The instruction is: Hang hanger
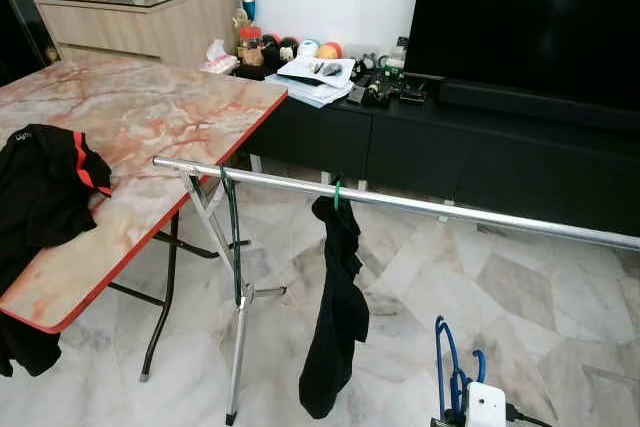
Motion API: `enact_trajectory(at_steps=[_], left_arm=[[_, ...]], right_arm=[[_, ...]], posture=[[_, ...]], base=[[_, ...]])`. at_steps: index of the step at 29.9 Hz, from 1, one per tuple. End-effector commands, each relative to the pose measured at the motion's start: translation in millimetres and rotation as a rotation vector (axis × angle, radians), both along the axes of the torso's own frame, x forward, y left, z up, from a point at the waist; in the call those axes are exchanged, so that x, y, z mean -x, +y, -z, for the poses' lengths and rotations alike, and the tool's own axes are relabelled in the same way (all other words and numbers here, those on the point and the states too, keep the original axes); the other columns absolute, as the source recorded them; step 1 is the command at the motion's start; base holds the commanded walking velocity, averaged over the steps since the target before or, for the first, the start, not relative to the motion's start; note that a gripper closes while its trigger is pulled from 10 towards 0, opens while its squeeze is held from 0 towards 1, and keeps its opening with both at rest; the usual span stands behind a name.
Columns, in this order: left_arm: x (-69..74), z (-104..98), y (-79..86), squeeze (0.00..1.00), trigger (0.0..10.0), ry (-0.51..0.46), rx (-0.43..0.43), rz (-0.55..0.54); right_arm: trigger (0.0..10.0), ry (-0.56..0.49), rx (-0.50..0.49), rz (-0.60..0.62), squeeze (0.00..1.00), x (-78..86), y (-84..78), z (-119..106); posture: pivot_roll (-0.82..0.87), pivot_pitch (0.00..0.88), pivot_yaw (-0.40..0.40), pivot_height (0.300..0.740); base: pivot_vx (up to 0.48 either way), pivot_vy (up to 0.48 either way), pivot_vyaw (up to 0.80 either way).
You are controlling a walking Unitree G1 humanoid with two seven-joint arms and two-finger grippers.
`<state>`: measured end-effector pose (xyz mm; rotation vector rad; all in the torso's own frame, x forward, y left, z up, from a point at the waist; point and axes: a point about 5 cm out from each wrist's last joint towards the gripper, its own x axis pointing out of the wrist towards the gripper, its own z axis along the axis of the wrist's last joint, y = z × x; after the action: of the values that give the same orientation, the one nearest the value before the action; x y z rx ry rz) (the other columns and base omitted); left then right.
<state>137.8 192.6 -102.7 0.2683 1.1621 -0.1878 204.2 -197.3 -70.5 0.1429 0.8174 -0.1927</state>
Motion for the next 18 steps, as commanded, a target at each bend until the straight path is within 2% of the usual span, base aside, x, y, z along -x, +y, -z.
enact_trajectory(at_steps=[1,14,18], left_arm=[[3.1,1.8,-5.4,0.00,10.0,0.019,0.017,0.006],[2.4,1.6,-5.9,0.00,10.0,0.018,0.021,0.007],[2.2,1.6,-5.8,0.00,10.0,0.018,0.016,0.015]], right_arm=[[10.0,0.022,0.003,-0.005,0.00,2.8,-1.0,1.8],[10.0,0.023,0.004,-0.023,0.00,4.4,-1.4,2.4],[10.0,0.025,0.009,-0.025,0.00,4.7,-2.0,2.5]], posture=[[0.03,0.000,-0.025,0.740],[0.03,0.000,-0.029,0.740],[0.03,0.000,-0.029,0.740]], base=[[0.262,0.000,0.00],[0.282,0.000,0.00],[0.000,0.000,0.00]])
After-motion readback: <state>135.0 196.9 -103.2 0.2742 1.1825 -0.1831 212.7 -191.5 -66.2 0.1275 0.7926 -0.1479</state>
